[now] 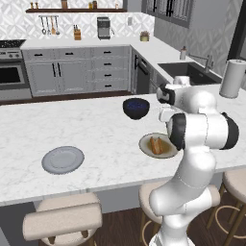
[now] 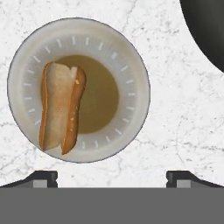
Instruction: Place one bun and one sausage from the bowl on each plate.
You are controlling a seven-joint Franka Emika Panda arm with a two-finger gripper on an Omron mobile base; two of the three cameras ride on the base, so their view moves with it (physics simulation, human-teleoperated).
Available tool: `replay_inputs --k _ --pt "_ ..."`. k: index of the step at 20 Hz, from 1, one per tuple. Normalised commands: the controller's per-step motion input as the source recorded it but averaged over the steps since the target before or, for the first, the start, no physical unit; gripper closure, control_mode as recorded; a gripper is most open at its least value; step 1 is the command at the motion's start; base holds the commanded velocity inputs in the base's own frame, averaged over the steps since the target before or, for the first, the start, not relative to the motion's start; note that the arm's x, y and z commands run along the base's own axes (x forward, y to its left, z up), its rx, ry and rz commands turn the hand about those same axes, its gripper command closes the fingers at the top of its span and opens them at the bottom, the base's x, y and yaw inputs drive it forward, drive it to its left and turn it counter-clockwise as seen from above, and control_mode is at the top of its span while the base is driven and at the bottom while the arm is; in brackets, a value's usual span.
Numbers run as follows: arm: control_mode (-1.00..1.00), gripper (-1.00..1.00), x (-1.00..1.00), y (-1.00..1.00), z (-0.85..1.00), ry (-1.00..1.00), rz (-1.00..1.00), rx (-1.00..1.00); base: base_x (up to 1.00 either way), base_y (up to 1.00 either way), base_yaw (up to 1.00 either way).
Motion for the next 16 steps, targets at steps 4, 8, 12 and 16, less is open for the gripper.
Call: replay_inputs --k 4,8,12,16 --pt "-1.00 -1.00 -0.30 -0.73 0.42 -0.35 0.00 0.02 0.00 0.00 0.00" --pt "-1.00 -1.00 -0.20 -0.60 0.57 -0.18 0.00 0.00 0.00 0.00 0.00" --pt "-1.00 -1.00 -0.03 -0.56 0.44 -0.15 -0.02 0.00 0.00 0.00 0.00" --pt "-1.00 -1.00 0.06 -0.34 0.19 -0.14 -0.02 0.00 0.00 0.00 0.00"
